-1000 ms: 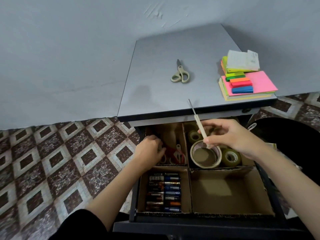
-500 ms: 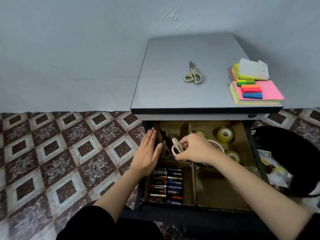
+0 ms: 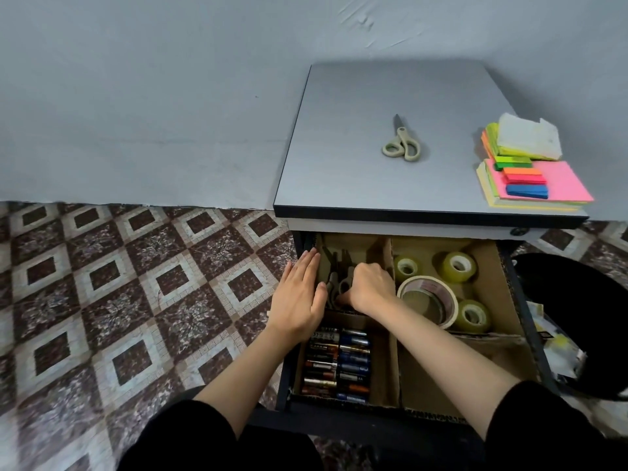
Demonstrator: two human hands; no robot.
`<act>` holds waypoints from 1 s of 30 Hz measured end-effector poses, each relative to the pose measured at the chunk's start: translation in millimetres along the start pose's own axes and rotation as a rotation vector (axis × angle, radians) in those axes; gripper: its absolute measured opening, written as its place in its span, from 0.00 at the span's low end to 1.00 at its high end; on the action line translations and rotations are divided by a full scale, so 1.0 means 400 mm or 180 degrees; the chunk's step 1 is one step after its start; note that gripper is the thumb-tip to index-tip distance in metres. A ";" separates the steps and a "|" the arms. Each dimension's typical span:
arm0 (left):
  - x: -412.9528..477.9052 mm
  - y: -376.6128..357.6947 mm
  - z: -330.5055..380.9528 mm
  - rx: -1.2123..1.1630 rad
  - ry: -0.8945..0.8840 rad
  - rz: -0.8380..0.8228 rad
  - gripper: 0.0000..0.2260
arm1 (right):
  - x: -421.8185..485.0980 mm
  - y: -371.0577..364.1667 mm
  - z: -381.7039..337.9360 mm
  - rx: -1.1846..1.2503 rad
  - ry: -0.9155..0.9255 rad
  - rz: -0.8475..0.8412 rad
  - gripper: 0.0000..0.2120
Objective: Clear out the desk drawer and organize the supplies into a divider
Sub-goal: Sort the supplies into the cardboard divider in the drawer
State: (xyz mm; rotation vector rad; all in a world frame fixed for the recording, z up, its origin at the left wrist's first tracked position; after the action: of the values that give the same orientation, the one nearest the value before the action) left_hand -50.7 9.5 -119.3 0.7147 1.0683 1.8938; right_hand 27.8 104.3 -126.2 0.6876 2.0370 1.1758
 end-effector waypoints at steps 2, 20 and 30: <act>0.000 0.002 -0.002 -0.0016 0.0043 0.0018 0.32 | 0.006 -0.005 -0.002 -0.0016 0.0010 -0.0009 0.12; -0.005 0.012 -0.002 0.0086 0.0231 -0.0019 0.29 | -0.069 0.092 0.025 0.0622 0.0199 0.0511 0.05; -0.006 0.005 0.007 0.0627 0.0235 -0.0321 0.26 | -0.177 0.240 0.090 0.0965 0.0516 0.0975 0.09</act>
State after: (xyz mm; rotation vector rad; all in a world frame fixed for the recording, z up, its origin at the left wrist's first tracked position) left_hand -48.1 8.1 -116.3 0.6910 1.3265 1.7569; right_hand 110.3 116.0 -33.8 1.1161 2.3342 1.1284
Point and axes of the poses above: each hand's wrist, its own x-axis towards the middle knuckle, its own y-axis out of the back of the hand, z = x × y, the point moved 8 cm from there along x, towards the middle knuckle, and after that the axes turned 4 degrees about y, right-handed, at the moved point
